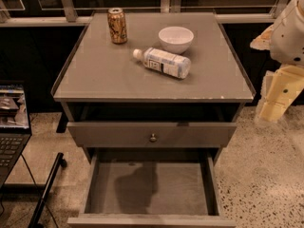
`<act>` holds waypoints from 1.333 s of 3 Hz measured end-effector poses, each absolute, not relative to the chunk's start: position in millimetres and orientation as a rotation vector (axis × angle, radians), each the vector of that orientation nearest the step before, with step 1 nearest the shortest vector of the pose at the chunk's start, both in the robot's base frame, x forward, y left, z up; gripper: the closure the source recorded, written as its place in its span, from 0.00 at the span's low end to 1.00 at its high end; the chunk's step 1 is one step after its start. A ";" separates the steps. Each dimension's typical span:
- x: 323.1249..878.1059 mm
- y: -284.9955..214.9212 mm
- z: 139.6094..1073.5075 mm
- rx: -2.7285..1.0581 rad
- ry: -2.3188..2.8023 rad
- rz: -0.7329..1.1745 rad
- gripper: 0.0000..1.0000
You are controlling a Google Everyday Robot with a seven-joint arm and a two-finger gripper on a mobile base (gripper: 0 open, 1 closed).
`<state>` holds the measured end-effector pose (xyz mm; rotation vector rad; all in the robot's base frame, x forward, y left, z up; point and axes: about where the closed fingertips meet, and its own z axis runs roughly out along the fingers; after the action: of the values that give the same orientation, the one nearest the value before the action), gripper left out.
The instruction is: Place blue plastic bottle into middle drawer
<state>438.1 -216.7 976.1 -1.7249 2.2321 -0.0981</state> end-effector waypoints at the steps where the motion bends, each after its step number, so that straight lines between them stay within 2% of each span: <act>1: 440.0 -216.2 977.5 -1.718 2.221 -0.099 0.00; 4: 548.9 -222.1 939.5 -1.502 2.127 0.103 0.00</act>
Offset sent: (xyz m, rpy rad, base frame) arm 0.0854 0.0015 -0.0246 0.1965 -0.0920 0.0498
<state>548.9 -222.1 939.5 -1.5016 2.1274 0.1034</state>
